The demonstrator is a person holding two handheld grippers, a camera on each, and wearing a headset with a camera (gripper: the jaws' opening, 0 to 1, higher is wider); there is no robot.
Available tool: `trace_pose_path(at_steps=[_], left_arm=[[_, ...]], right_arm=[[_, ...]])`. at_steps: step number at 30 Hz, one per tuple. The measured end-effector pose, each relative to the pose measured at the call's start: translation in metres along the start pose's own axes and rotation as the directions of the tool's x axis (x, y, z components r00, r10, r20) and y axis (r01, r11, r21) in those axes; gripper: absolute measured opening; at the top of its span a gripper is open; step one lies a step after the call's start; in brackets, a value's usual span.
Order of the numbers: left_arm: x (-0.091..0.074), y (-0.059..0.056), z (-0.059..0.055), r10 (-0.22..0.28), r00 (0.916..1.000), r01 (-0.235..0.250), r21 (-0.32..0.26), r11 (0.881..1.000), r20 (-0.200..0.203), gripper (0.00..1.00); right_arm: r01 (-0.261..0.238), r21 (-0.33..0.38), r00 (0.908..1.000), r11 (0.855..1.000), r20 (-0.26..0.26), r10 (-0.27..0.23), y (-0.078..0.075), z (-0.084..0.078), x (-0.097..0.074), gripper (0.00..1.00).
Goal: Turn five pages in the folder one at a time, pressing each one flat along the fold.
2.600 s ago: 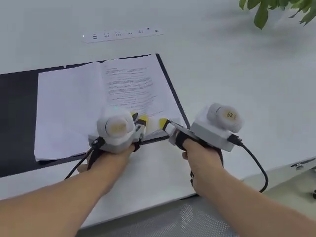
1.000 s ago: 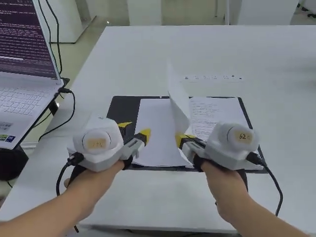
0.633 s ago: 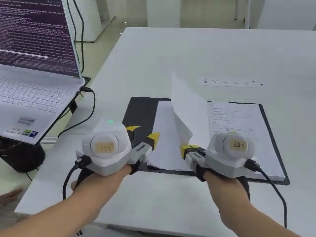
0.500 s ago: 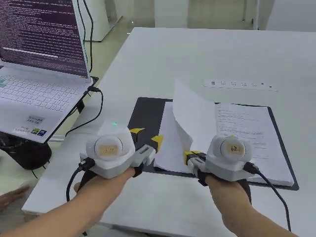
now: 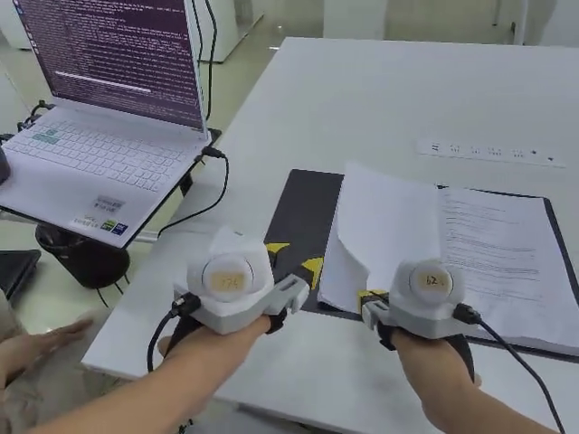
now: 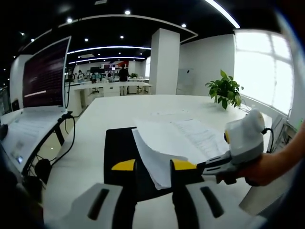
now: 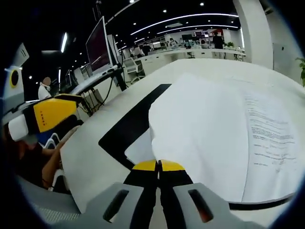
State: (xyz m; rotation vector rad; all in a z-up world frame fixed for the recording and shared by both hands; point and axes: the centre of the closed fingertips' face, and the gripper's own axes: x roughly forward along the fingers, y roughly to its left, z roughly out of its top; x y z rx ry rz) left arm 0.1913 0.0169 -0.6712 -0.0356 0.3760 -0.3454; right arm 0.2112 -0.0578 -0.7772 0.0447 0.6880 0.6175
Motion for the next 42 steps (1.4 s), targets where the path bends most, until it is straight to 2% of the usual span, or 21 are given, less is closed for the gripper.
trace_pose_path(at_steps=[6, 10, 15, 24, 26, 28, 32, 34, 37, 42], left_arm=[[0.003, 0.001, -0.011, -0.007, 0.9996, 0.007, 0.002, 1.000, -0.027, 0.26], [0.009, 0.000, -0.016, -0.014, 0.9991, 0.015, 0.002, 1.000, -0.040, 0.26], [0.019, -0.005, -0.019, -0.031, 0.9979, 0.032, 0.007, 0.999, -0.056, 0.26], [0.044, -0.021, -0.027, -0.065, 0.9938, 0.068, 0.032, 0.997, -0.090, 0.26], [0.051, -0.025, -0.031, -0.076, 0.9921, 0.080, 0.036, 0.996, -0.100, 0.25], [0.056, -0.031, -0.035, -0.083, 0.9901, 0.089, 0.049, 0.995, -0.113, 0.24], [0.069, -0.035, -0.054, -0.092, 0.9834, 0.102, 0.056, 0.993, -0.156, 0.24], [0.075, -0.035, -0.067, -0.085, 0.9788, 0.099, 0.067, 0.993, -0.187, 0.24], [0.079, -0.037, -0.079, -0.078, 0.9748, 0.093, 0.059, 0.994, -0.209, 0.24], [0.082, -0.036, -0.092, -0.062, 0.9705, 0.078, 0.058, 0.995, -0.233, 0.24]], right_arm=[[0.003, 0.000, 0.9998, 1.000, -0.017, -0.003, -0.002, -0.007, 0.007, 0.00], [-0.001, 0.015, 1.0000, 1.000, -0.009, 0.001, -0.003, -0.009, 0.008, 0.00], [-0.039, 0.045, 0.9992, 0.998, 0.009, 0.039, 0.000, -0.009, 0.009, 0.05], [-0.097, 0.046, 0.9943, 0.994, 0.049, 0.095, 0.011, -0.005, -0.008, 0.08], [-0.104, 0.023, 0.9934, 0.994, 0.052, 0.102, 0.013, -0.005, -0.013, 0.08], [-0.111, 0.000, 0.9910, 0.994, 0.076, 0.111, 0.012, -0.002, -0.022, 0.07], [-0.088, 0.012, 0.9887, 0.996, 0.123, 0.086, -0.005, 0.008, -0.038, 0.05], [-0.068, 0.023, 0.9892, 0.997, 0.131, 0.064, -0.018, 0.012, -0.043, 0.03], [-0.035, 0.024, 0.9891, 0.999, 0.144, 0.032, -0.038, 0.017, -0.047, 0.00], [-0.009, 0.049, 0.9878, 0.999, 0.156, 0.001, -0.060, 0.026, -0.047, 0.00]])
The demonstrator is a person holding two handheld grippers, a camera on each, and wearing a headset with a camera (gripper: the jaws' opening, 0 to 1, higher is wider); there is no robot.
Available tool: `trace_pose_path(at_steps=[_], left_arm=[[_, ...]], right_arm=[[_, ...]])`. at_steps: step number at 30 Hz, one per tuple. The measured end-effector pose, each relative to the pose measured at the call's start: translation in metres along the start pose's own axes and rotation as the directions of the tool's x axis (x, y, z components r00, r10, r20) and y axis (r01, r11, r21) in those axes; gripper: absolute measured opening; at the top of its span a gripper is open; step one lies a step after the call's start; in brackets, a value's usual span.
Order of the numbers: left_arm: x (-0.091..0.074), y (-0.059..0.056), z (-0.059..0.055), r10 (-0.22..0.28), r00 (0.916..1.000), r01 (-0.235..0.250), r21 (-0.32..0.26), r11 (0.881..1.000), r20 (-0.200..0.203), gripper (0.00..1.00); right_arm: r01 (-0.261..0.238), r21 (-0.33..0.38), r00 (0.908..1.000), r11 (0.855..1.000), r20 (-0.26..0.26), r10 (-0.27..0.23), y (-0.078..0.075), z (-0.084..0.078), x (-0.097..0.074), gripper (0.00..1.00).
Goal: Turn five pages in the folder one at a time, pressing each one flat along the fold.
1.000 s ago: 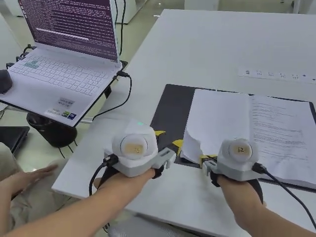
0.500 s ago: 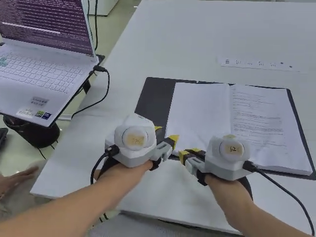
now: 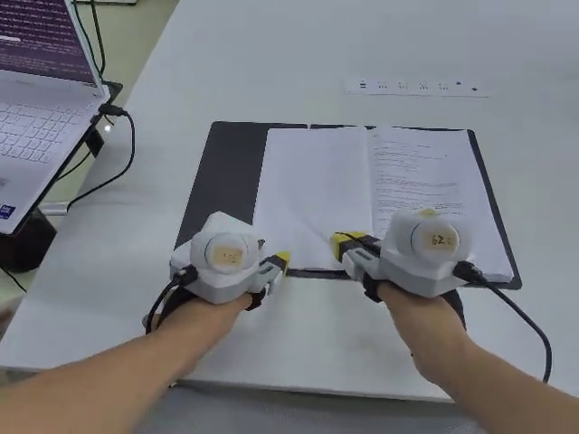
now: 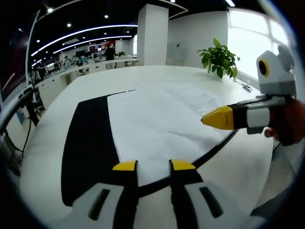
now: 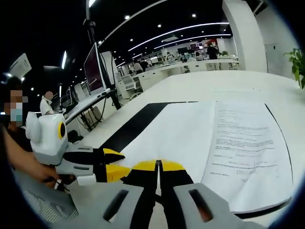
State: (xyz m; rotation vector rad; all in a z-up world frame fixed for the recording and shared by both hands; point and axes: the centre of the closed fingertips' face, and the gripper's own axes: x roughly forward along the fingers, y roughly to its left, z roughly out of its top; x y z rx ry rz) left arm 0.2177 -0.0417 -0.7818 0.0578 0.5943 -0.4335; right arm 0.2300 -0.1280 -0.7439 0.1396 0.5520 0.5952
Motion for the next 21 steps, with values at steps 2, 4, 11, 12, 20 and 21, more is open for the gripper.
trace_pose_path(at_steps=[2, 4, 11, 12, 20, 21], left_arm=[[0.001, 0.001, -0.004, 0.011, 0.9999, -0.011, 0.003, 1.000, -0.003, 0.24], [0.000, 0.001, -0.007, 0.017, 0.9998, -0.017, 0.008, 1.000, -0.001, 0.24], [0.000, 0.001, -0.007, 0.031, 0.9980, -0.033, 0.037, 0.999, 0.055, 0.25], [0.000, 0.001, -0.007, 0.030, 0.9979, -0.032, 0.038, 0.999, 0.058, 0.25], [0.002, 0.003, -0.007, 0.029, 0.9965, -0.032, 0.034, 0.999, 0.079, 0.25], [0.002, 0.003, -0.007, 0.029, 0.9964, -0.032, 0.037, 0.999, 0.080, 0.25]], right_arm=[[0.008, -0.002, 0.9999, 1.000, 0.008, -0.008, -0.009, 0.005, 0.003, 0.00], [0.013, 0.002, 0.9999, 1.000, 0.009, -0.013, -0.016, 0.009, 0.006, 0.00], [0.034, 0.048, 0.9986, 0.998, 0.038, -0.036, -0.055, 0.029, 0.028, 0.00], [0.039, 0.051, 0.9984, 0.998, 0.039, -0.041, -0.059, 0.031, 0.030, 0.00], [0.043, 0.107, 0.9974, 0.993, 0.053, -0.049, -0.091, 0.044, 0.058, 0.00], [0.043, 0.112, 0.9977, 0.993, 0.046, -0.049, -0.094, 0.042, 0.061, 0.00]])
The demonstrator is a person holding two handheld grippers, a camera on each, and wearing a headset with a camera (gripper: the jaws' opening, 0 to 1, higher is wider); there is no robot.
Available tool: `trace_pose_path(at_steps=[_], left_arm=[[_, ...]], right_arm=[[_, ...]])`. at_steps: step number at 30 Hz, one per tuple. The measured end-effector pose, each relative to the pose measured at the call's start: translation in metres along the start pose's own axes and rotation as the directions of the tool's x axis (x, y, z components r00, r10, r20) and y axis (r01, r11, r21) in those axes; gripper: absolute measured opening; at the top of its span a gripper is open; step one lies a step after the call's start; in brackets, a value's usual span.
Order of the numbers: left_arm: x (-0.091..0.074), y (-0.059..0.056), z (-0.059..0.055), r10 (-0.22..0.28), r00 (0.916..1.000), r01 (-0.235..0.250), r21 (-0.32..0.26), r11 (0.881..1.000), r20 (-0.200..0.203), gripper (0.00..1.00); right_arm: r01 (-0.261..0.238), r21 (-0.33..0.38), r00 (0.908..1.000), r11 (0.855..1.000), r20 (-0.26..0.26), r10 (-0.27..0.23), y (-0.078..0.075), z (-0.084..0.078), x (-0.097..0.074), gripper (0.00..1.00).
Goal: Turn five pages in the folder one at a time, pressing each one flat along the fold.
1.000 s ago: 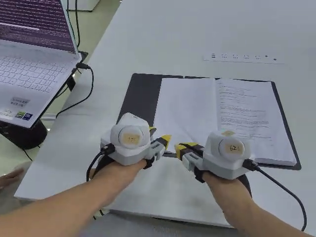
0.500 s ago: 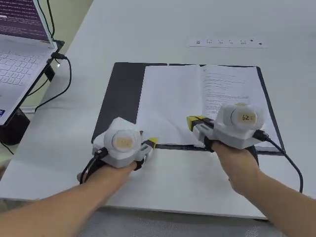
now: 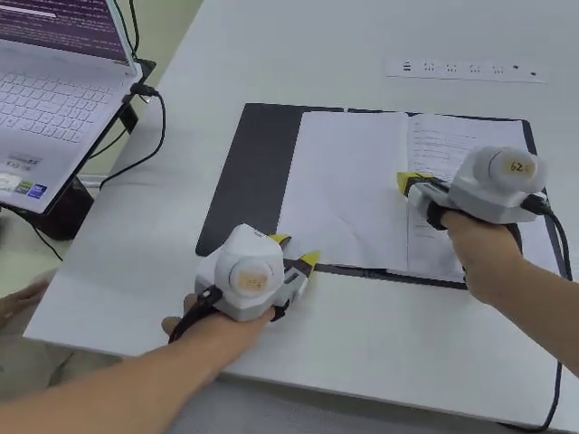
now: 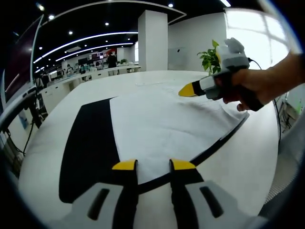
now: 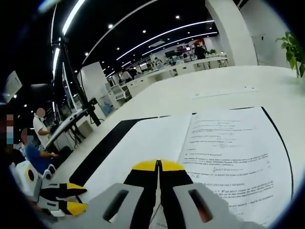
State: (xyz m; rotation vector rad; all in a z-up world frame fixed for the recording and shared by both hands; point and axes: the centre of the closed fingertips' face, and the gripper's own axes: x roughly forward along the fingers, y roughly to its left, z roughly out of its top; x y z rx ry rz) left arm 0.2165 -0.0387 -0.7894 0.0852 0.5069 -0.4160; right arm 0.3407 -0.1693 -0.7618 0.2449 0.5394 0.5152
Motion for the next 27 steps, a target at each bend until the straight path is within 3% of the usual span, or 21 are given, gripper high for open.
trace_pose_path(at_steps=[4, 11, 27], left_arm=[[0.000, 0.000, -0.001, 0.001, 1.0000, -0.001, -0.004, 1.000, 0.004, 0.25], [-0.001, 0.000, 0.000, 0.002, 0.9999, -0.002, -0.009, 1.000, 0.016, 0.25], [-0.001, -0.001, 0.001, 0.005, 0.9995, -0.004, -0.015, 1.000, 0.032, 0.25]], right_arm=[[0.007, 0.012, 0.9999, 1.000, -0.015, -0.006, -0.009, -0.004, 0.010, 0.00], [0.013, -0.017, 0.9997, 1.000, 0.019, -0.012, -0.008, 0.009, 0.020, 0.00], [0.050, -0.074, 0.9978, 0.996, 0.047, -0.046, -0.024, 0.031, 0.052, 0.00]])
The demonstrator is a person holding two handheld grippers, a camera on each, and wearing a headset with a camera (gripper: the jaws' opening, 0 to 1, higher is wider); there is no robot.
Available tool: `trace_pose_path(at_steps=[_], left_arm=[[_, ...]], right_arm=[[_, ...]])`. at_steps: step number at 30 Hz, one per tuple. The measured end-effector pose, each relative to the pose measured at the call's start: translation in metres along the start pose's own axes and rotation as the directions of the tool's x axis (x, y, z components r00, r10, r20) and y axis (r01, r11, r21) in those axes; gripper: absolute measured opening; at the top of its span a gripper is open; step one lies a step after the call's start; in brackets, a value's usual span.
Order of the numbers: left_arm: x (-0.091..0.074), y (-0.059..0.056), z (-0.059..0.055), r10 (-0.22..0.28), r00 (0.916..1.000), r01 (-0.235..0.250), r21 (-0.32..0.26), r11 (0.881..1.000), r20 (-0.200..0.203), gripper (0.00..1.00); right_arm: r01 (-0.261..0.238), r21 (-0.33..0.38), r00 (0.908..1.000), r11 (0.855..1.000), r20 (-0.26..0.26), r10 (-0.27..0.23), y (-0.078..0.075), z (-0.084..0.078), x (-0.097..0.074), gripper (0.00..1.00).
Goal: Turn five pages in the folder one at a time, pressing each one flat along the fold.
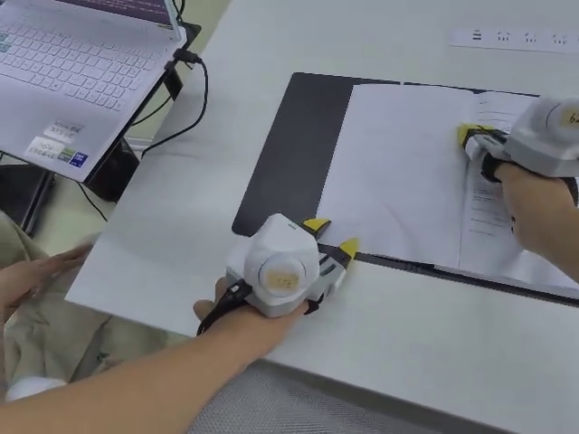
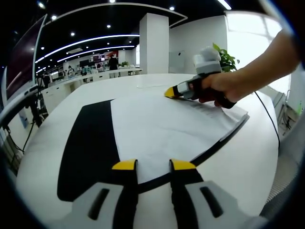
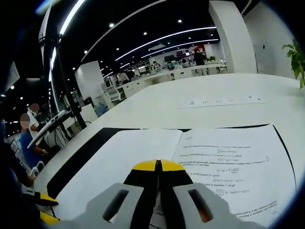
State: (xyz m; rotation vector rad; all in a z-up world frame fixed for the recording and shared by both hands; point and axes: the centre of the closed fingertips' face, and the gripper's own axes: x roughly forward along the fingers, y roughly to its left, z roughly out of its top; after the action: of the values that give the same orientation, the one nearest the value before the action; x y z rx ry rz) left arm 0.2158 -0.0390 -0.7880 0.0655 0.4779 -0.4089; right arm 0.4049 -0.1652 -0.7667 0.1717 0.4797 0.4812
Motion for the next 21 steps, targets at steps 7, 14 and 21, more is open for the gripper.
trace_pose_path(at_steps=[7, 14, 21], left_arm=[[0.000, 0.001, -0.001, 0.000, 1.0000, 0.000, -0.004, 1.000, 0.009, 0.25], [0.001, 0.002, -0.001, 0.002, 0.9999, -0.002, -0.011, 1.000, 0.015, 0.25], [0.000, 0.002, 0.001, 0.004, 0.9999, -0.004, -0.022, 1.000, 0.014, 0.25]], right_arm=[[0.015, -0.033, 0.9999, 0.999, 0.002, -0.015, -0.015, 0.008, 0.026, 0.00], [0.030, -0.041, 0.9996, 0.999, -0.002, -0.030, -0.028, 0.016, 0.050, 0.00], [0.067, -0.041, 0.9973, 0.997, 0.032, -0.066, -0.037, 0.027, 0.059, 0.00]])
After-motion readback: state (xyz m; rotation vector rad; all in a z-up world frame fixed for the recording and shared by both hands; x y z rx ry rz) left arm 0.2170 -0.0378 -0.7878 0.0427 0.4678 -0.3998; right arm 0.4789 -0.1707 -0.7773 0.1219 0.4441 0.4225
